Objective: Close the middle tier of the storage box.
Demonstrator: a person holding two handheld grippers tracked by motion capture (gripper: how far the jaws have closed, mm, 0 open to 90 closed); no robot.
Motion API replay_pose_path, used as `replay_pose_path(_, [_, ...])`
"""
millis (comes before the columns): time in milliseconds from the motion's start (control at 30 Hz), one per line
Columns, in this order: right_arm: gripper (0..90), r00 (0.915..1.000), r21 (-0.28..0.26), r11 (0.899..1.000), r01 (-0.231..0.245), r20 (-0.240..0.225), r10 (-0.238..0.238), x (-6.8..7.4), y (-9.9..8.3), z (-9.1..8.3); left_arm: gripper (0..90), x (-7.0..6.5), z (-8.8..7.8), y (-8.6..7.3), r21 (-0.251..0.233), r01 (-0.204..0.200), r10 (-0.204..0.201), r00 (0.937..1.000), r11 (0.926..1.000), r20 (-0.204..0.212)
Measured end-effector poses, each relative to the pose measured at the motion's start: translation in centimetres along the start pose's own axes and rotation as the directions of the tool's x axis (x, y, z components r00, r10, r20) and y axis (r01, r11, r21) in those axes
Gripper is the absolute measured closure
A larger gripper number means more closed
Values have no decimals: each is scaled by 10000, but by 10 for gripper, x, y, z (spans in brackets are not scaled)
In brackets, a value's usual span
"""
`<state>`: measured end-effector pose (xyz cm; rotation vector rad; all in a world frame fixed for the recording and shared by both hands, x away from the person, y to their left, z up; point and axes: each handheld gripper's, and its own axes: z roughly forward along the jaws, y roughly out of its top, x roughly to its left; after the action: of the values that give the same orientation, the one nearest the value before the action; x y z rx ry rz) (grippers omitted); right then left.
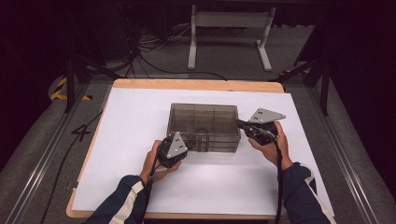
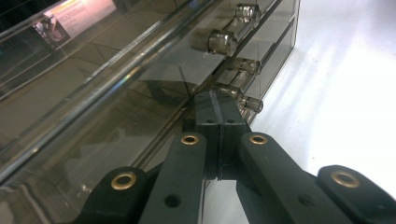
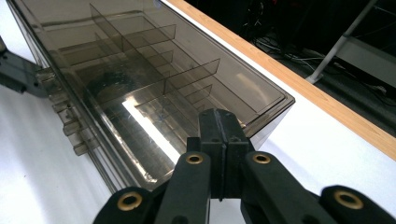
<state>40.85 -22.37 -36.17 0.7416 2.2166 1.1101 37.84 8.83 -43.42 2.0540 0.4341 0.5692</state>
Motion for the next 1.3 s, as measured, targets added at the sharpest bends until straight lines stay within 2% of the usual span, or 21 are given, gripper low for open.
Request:
replay_pose_path(233, [900,9997,-86,9997,231,-30,-231,5,4,-7,898,2,-15,2,-191,99,-101,9999,9998,-122])
replay_pose_path(300, [894,9990,-56,9990,451,53,-450,8,6,-10,897,5,-22,2,-250,87,-92,9997,9996,-223])
replay_pose_path(500, [876,9978,42,9979,653,107,-654,12,7,-17,886,11,-38,2,-419,102,-118,9993,9991,-363])
replay_pose_path(733, [852,9976,-64,9977,674,161,-673,13,6,-31,875,17,-54,-2,-433,213,-236,9982,9988,-543])
replay_pose_path(1033, [837,9958,162,9957,907,132,-909,17,-1,-43,866,23,-75,-11,-265,290,-310,9964,9992,-789])
replay_pose_path(1300, [820,9947,439,9939,1013,146,-1020,20,-11,-51,863,29,-87,-22,81,276,-267,9946,9996,-1002])
